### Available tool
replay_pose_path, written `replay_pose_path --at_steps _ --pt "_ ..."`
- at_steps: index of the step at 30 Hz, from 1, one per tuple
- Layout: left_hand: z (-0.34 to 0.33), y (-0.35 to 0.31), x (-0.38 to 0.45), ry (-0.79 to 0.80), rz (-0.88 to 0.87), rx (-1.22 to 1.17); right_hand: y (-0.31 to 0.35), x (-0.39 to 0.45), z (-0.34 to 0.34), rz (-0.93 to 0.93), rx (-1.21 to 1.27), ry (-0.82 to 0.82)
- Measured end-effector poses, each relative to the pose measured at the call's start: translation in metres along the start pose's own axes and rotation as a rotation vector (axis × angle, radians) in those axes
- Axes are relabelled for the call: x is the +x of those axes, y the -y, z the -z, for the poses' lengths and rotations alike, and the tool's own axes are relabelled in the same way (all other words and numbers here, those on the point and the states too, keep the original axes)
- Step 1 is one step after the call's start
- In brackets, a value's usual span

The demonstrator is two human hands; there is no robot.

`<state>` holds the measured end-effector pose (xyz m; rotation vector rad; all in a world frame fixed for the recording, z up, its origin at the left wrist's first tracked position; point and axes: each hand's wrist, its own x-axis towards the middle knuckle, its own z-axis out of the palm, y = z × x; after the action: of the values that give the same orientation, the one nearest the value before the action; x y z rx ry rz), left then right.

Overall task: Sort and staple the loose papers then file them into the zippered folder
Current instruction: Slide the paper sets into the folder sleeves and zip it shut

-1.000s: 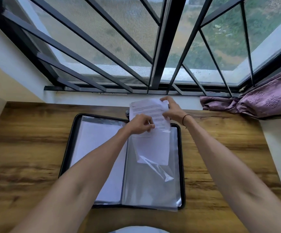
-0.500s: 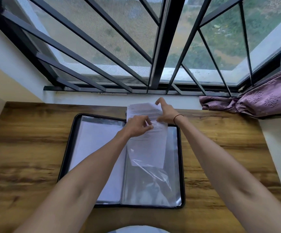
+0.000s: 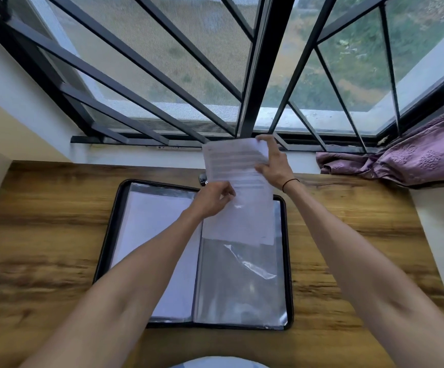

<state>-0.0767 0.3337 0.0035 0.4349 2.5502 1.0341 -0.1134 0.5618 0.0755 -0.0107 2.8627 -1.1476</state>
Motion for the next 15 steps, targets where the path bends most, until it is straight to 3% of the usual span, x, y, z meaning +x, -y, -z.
replay_pose_path --at_steps 7,11,13,15 --pt "-0.001 0.0 0.001 -0.034 -0.003 0.006 -0.008 -0.005 -0.008 -0.173 -0.138 0.369" --pt "-0.002 -0.007 0.0 -0.036 -0.033 0.005 -0.017 0.0 -0.008 -0.158 -0.265 0.583" --pt "-0.002 -0.009 -0.001 -0.039 -0.037 0.006 -0.018 0.004 -0.009 -0.157 -0.249 0.588" --pt "-0.004 -0.008 -0.002 -0.031 -0.034 0.006 -0.016 0.008 -0.012 -0.135 -0.194 0.459"
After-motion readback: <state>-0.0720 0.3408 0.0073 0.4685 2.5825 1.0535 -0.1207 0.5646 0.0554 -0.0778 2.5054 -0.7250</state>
